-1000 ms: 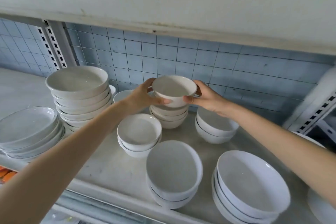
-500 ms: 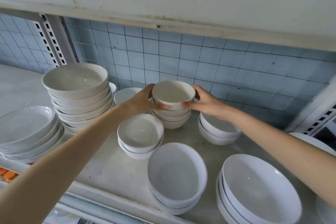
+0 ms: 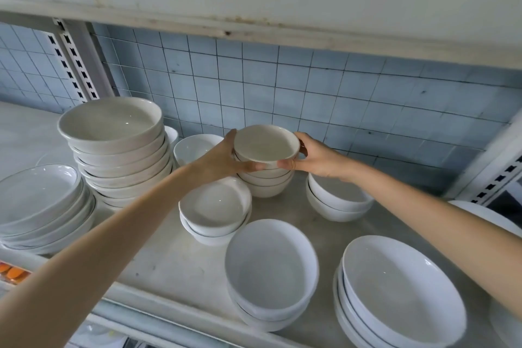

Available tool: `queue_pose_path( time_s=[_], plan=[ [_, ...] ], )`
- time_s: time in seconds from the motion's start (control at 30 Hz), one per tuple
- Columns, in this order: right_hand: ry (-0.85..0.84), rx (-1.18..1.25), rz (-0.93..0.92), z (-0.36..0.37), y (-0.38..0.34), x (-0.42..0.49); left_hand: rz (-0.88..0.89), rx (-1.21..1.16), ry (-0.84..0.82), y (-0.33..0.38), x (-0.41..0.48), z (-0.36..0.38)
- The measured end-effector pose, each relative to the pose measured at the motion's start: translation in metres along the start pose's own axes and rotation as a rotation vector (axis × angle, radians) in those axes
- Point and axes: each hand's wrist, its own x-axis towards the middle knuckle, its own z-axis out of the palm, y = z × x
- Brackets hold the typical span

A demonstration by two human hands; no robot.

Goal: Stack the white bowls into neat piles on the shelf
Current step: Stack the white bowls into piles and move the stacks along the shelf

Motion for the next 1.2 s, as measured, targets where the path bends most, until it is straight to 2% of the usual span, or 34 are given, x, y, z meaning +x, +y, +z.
queue_pose_path(
  time_s=[0.17,0.3,0.43,0.5,0.57,0.63,0.73,0.8,0.87,0.97,1.03,1.2],
  plan=[
    [-0.002,-0.081,0.0,-0.011,0.004,-0.012,-0.029,0.013,0.038,0.002,-0.001,0.004],
    [0.068,-0.113,0.02,-0.026,0.015,-0.03,-0.014,0.14,0.139,0.021,-0.005,0.009],
    [0.132,-0.109,0.061,-0.042,0.032,-0.051,0.238,0.209,0.259,0.048,-0.014,0.023],
    [0.142,-0.077,0.098,-0.048,0.04,-0.063,0.319,0.158,0.18,0.06,-0.016,0.035],
    [0.139,-0.022,0.134,-0.05,0.047,-0.074,0.323,0.062,0.027,0.067,-0.015,0.051],
    [0.126,0.036,0.158,-0.051,0.051,-0.084,0.268,0.053,-0.128,0.07,-0.011,0.067],
    [0.088,0.075,0.186,-0.049,0.055,-0.097,0.107,0.183,-0.309,0.065,0.002,0.084],
    [0.073,0.087,0.186,-0.046,0.059,-0.103,0.065,0.354,-0.334,0.063,0.008,0.089],
    [0.083,0.104,0.194,-0.044,0.064,-0.106,0.015,0.418,-0.351,0.064,0.011,0.093],
    [0.058,0.109,0.198,-0.041,0.067,-0.109,-0.064,0.299,-0.424,0.064,0.013,0.097],
    [0.044,0.141,0.166,-0.038,0.067,-0.111,-0.074,0.305,-0.423,0.063,0.014,0.1],
    [0.174,0.206,0.128,-0.029,0.067,-0.115,-0.044,0.29,-0.381,0.062,0.018,0.104]
  ],
)
